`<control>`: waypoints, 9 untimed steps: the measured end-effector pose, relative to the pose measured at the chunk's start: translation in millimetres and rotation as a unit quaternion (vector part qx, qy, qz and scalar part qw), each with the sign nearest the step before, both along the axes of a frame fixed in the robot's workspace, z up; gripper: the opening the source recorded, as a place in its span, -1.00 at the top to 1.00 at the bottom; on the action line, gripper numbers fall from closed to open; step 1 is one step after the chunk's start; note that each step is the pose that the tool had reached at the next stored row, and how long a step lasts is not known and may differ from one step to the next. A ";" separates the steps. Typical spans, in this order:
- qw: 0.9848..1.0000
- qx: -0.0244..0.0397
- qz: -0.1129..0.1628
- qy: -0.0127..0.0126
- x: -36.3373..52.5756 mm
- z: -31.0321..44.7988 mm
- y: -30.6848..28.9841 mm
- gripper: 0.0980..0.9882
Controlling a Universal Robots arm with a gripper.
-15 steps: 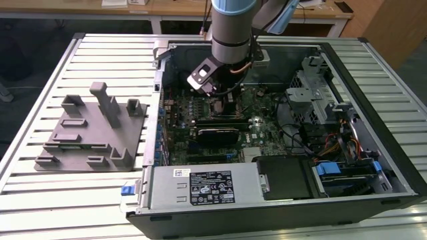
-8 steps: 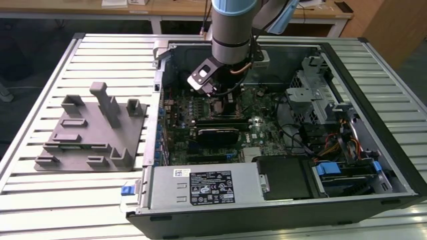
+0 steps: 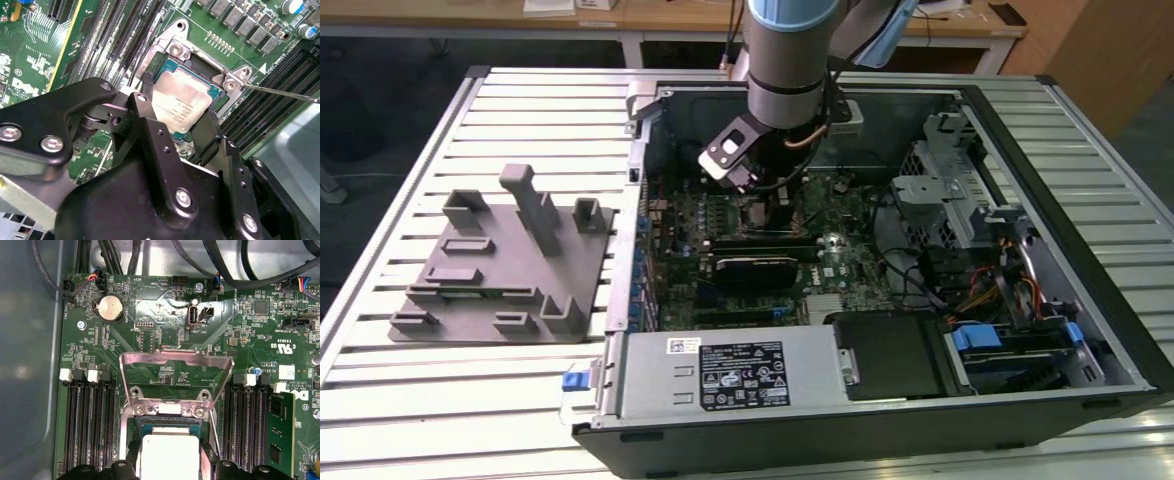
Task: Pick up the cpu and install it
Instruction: 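Place the cpu into insertion slot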
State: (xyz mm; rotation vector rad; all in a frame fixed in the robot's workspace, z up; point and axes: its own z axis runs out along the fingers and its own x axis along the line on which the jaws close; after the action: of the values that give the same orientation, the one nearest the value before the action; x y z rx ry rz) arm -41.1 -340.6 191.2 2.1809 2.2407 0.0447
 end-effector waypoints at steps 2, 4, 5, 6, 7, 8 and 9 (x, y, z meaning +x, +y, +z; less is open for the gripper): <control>1.000 0.000 0.000 0.000 0.4 -0.2 0.1 -0.01; 1.000 0.000 0.000 0.000 0.6 -0.7 0.0 -0.01; 1.000 0.000 0.000 0.000 0.7 -0.8 -0.1 -0.01; 1.000 0.000 0.000 0.000 0.7 -0.9 -0.1 -0.01; 1.000 0.000 0.000 0.000 0.7 -1.0 0.0 -0.01; 1.000 0.000 0.000 0.000 0.8 -1.1 0.0 -0.01; 1.000 0.000 0.000 0.000 0.8 -1.1 0.0 -0.01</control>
State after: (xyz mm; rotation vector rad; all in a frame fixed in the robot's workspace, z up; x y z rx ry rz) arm -40.3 -340.6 190.1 2.1810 2.2406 0.0448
